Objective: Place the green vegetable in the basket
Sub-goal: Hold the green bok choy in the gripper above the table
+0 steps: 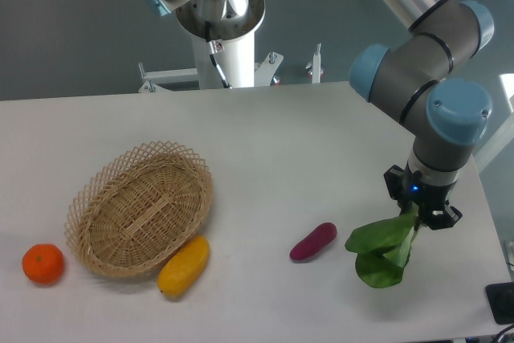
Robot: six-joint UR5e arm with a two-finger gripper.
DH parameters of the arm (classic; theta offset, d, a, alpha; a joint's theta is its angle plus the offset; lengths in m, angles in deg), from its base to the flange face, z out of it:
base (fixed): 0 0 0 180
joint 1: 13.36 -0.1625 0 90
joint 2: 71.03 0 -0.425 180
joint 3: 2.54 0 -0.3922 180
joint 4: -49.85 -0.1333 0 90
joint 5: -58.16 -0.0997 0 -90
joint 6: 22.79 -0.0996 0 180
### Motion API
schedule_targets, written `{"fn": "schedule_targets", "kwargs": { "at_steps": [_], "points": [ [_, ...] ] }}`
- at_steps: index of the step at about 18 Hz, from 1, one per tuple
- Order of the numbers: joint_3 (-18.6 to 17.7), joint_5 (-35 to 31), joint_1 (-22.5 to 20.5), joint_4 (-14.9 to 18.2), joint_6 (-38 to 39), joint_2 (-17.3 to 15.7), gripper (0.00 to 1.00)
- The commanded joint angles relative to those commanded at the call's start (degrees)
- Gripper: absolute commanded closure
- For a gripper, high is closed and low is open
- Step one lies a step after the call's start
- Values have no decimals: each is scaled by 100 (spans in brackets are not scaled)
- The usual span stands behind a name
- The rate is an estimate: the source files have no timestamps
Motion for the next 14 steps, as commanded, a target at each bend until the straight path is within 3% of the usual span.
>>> {"fn": "schedule_targets", "kwargs": {
  "at_steps": [14],
  "points": [
    [-61,0,61,35,-9,-44,64]
  ]
}}
